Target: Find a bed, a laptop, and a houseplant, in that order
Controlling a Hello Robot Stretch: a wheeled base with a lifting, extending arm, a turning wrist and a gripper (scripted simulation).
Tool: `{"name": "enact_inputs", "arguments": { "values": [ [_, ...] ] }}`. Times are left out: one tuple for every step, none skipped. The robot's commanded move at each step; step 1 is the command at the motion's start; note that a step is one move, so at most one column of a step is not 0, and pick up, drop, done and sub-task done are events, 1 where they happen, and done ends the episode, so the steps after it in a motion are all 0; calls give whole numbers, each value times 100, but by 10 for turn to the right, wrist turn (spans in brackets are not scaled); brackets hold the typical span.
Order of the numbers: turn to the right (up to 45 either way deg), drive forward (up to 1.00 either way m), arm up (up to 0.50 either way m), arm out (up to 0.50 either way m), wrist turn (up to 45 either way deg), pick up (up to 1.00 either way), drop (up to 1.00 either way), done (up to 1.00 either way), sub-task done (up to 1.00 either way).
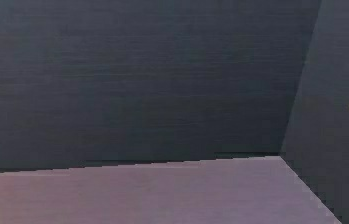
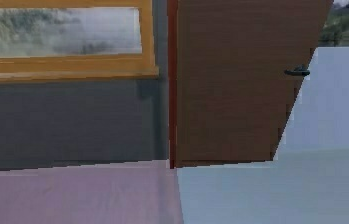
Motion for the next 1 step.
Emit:
{"name": "enact_inputs", "arguments": {
  "values": [
    [-450, 0, 0, 0, 0, 0, 0, 0, 0]
  ]
}}
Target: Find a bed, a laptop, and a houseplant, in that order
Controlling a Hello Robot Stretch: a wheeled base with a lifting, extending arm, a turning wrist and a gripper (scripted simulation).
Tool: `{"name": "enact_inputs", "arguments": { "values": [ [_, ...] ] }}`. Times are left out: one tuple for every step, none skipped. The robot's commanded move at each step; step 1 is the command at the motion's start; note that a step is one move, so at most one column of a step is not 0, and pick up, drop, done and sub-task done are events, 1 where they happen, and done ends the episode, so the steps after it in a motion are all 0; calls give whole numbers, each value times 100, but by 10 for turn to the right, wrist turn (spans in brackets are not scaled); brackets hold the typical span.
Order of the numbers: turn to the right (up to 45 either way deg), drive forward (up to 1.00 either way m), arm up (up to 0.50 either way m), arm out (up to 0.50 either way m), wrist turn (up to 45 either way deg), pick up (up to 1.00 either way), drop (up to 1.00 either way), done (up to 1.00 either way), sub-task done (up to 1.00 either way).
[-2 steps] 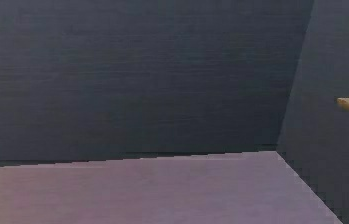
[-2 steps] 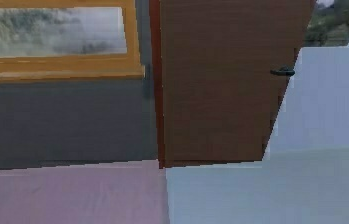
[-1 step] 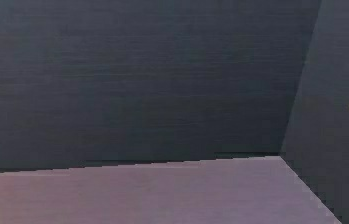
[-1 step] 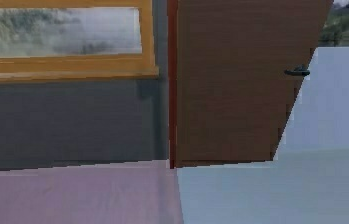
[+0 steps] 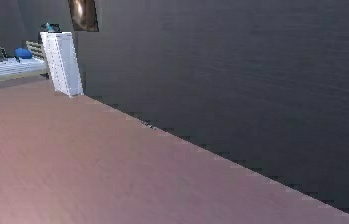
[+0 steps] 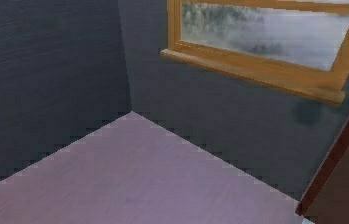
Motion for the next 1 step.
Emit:
{"name": "enact_inputs", "arguments": {
  "values": [
    [0, 35, 0, 0, 0, 0, 0, 0, 0]
  ]
}}
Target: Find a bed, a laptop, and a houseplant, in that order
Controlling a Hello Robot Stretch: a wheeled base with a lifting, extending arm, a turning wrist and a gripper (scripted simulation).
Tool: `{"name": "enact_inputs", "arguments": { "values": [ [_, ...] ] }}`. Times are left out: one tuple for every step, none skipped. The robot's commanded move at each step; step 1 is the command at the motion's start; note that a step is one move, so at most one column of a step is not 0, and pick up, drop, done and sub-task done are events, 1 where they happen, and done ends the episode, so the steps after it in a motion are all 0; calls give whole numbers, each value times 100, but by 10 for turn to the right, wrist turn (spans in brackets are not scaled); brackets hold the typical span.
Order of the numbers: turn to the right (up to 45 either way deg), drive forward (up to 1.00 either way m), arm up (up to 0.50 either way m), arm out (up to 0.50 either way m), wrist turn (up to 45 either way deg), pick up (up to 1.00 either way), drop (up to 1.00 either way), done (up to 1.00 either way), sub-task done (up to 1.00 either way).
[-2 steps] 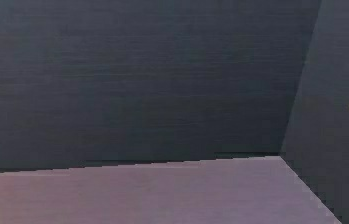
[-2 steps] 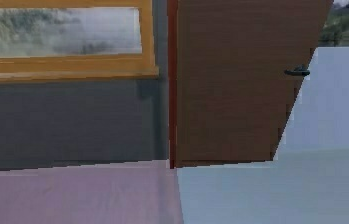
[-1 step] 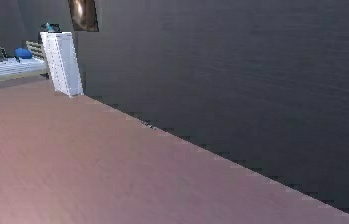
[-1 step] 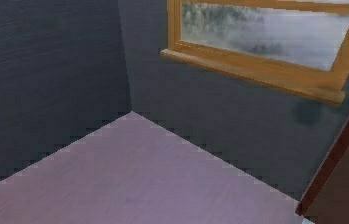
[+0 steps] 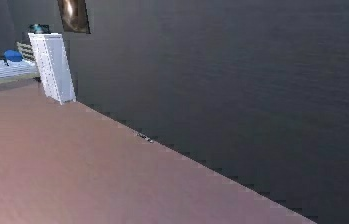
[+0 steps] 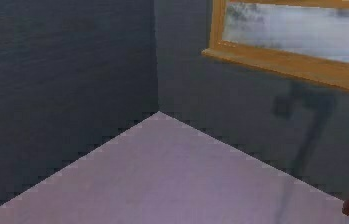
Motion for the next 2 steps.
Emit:
{"name": "enact_inputs", "arguments": {
  "values": [
    [-450, 0, 0, 0, 0, 0, 0, 0, 0],
    [0, 55, 0, 0, 0, 0, 0, 0, 0]
  ]
}}
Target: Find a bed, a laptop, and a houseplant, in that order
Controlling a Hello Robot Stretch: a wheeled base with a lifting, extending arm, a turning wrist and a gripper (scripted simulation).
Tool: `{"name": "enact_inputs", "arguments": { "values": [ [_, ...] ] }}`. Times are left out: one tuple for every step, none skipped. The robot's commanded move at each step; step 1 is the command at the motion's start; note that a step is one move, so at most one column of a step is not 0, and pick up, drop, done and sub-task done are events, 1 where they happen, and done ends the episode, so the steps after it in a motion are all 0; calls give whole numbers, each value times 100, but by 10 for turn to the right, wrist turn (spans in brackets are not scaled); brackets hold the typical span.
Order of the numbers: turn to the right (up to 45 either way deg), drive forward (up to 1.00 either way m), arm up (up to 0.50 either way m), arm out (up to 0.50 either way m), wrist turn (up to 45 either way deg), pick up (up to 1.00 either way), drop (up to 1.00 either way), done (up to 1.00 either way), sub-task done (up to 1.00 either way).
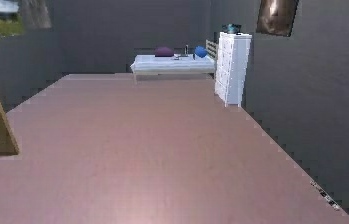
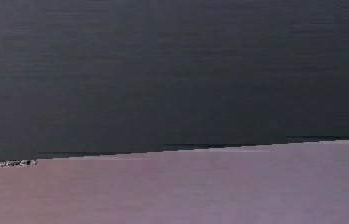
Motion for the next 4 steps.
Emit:
{"name": "enact_inputs", "arguments": {
  "values": [
    [-60, 0, 0, 0, 0, 0, 0, 0, 0],
    [0, 100, 0, 0, 0, 0, 0, 0, 0],
    [0, 100, 0, 0, 0, 0, 0, 0, 0],
    [0, 100, 0, 0, 0, 0, 0, 0, 0]
  ]
}}
